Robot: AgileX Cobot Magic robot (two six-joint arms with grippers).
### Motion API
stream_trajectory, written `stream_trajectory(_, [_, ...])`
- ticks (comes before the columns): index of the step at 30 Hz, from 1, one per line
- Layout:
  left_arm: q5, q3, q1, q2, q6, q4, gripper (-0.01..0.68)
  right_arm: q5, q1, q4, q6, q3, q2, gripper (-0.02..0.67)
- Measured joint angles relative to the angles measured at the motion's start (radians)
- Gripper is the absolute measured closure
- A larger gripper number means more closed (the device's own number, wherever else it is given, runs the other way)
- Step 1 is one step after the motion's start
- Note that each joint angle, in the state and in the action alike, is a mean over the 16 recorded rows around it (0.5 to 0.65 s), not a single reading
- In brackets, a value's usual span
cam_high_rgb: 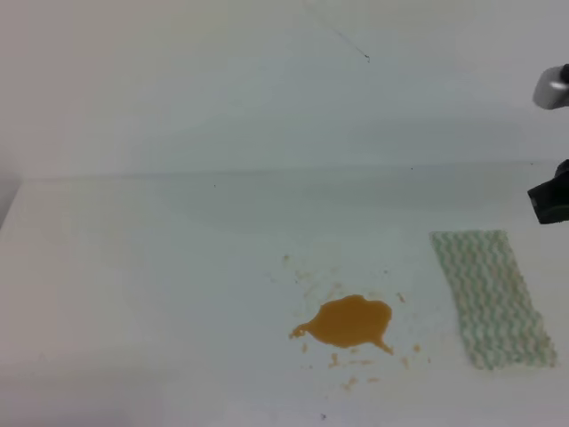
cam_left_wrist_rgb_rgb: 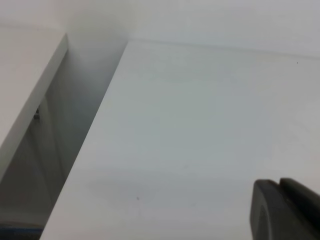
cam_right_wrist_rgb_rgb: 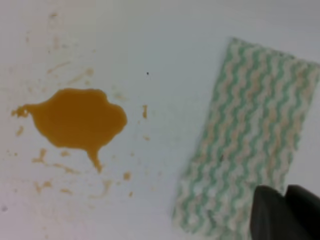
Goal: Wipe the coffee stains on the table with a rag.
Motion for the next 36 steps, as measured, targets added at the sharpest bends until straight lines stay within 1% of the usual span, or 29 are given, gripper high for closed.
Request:
stream_trajectory(6, [0.0,0.0,0.0,0.0,0.0,0.0,0.675,0.023,0.004,-0.025,0.057,-0.021,0.081,0.474])
stream_trajectory(12, [0.0,0.0,0.0,0.0,0.0,0.0,0.675,0.019,0.004,-0.043,0.102,-0.023,0.144,0.416])
stream_trajectory(25, [-0.001,0.0,0.0,0.0,0.0,0.0,0.675,-0.051,0.004,-0.013,0.104,-0.023,0.266,0.287])
stream_trajectory(29, [-0.001,0.0,0.0,0.0,0.0,0.0,0.675,-0.097,0.004,0.003,0.09,-0.023,0.316,0.265])
stream_trajectory(36, [0.0,0.0,0.0,0.0,0.0,0.0,0.675,-0.187,0.004,0.012,0.076,-0.023,0.412,0.263])
